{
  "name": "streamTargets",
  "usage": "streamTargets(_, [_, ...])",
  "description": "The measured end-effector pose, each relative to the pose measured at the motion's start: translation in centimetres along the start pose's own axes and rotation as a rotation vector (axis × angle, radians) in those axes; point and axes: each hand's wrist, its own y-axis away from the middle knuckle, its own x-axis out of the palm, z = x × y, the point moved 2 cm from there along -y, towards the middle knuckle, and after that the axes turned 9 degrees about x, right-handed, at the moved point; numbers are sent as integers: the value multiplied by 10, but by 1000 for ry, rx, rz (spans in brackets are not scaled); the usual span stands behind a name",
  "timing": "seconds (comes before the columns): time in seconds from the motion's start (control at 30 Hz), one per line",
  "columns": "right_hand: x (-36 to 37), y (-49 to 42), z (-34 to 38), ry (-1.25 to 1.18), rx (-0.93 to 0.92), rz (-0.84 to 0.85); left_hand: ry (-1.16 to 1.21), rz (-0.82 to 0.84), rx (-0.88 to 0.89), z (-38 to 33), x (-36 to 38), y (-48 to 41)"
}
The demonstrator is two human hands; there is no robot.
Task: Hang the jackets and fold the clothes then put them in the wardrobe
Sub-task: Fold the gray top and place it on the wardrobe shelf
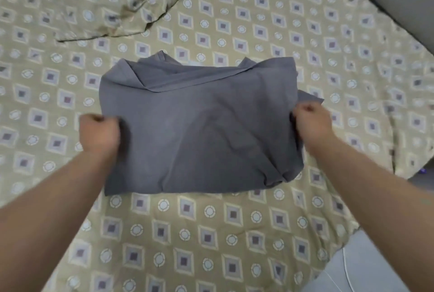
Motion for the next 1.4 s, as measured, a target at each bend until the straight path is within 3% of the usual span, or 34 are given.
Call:
streamTargets(0.1, [7, 36, -61, 181, -83, 24, -162, 128, 84, 52, -5, 36])
streamTargets(0.33, [-7, 81, -105, 82, -34, 161, 113, 310, -184, 83, -28, 67])
streamTargets(0.43, [-13, 84, -124, -231, 213, 256, 43, 444, -244, 94, -37, 74])
streamTargets(0.5, [-25, 76, -132, -582, 402, 176, 75, 444, -281, 92, -42, 77])
streamTargets(0.6, [-45, 70, -148, -920, 535, -14, 368, 362, -448, 94, -53, 75])
streamTargets(0.77, [-27, 93, -170, -837, 643, 117, 615, 413, -560, 112, -74, 94])
streamTargets(0.87, [-27, 97, -161, -812, 619, 104, 569, 391, -524, 117, -78, 101])
streamTargets(0.97, [-35, 93, -146, -488, 448, -61, 25, 250, -289, 108, -75, 93])
streamTargets(1.07, [-46, 79, -106, -64, 87, -228, -357, 90, 191, 67, -64, 66])
streamTargets(1.2, [-30, 29, -29, 205, -242, -123, -504, 325, 800, 4, -19, 18])
streamTargets(1.3, [-8, -11, 17, 358, -413, -25, -725, 527, 954, -30, 22, -19])
streamTargets(1.4, [1, -44, 35, 341, -201, 27, -843, 661, 965, -52, 50, -50])
